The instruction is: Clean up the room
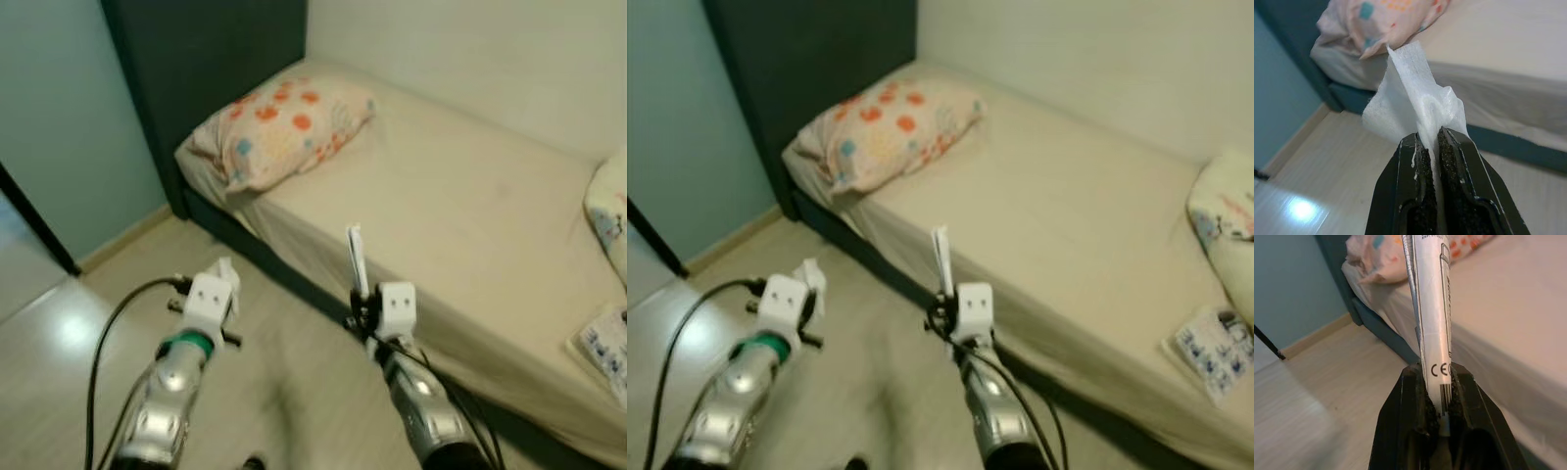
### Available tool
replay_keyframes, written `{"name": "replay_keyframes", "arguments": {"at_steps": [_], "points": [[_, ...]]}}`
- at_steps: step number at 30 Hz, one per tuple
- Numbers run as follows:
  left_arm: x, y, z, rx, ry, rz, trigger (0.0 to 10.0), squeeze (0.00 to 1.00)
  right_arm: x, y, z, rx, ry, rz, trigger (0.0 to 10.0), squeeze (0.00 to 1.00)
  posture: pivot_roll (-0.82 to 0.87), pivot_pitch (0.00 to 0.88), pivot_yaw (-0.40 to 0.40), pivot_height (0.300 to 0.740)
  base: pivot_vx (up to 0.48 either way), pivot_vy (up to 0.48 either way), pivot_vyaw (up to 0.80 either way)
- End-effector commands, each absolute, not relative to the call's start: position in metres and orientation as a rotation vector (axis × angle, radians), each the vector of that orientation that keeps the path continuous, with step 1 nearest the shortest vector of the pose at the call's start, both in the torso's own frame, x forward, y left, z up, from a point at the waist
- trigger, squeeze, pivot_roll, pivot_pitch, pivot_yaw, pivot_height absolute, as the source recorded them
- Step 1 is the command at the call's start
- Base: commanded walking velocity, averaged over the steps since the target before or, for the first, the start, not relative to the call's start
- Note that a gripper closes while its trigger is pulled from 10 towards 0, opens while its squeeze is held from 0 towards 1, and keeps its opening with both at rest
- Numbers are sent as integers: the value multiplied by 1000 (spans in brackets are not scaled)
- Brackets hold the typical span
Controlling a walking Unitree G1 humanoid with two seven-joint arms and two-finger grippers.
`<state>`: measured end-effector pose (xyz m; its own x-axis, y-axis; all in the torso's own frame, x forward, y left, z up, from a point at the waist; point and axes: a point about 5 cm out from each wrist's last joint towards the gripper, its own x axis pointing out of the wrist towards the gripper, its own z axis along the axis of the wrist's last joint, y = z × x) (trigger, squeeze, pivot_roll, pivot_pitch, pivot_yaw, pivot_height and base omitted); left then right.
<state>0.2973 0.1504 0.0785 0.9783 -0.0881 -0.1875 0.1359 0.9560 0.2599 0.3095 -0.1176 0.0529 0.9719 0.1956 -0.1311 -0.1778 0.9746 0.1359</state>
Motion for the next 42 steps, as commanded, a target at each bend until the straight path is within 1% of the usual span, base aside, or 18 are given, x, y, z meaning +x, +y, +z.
{"name": "replay_keyframes", "arguments": {"at_steps": [1,42], "points": [[295,154,72,287,205,-111,10000,0,306,-115,48,130,159,196,10000,0,108,0,-42,740,0,0,763],[294,152,69,296,206,-117,10000,0,303,-111,43,129,169,212,10000,0,114,0,-42,740,0,0,757]]}}
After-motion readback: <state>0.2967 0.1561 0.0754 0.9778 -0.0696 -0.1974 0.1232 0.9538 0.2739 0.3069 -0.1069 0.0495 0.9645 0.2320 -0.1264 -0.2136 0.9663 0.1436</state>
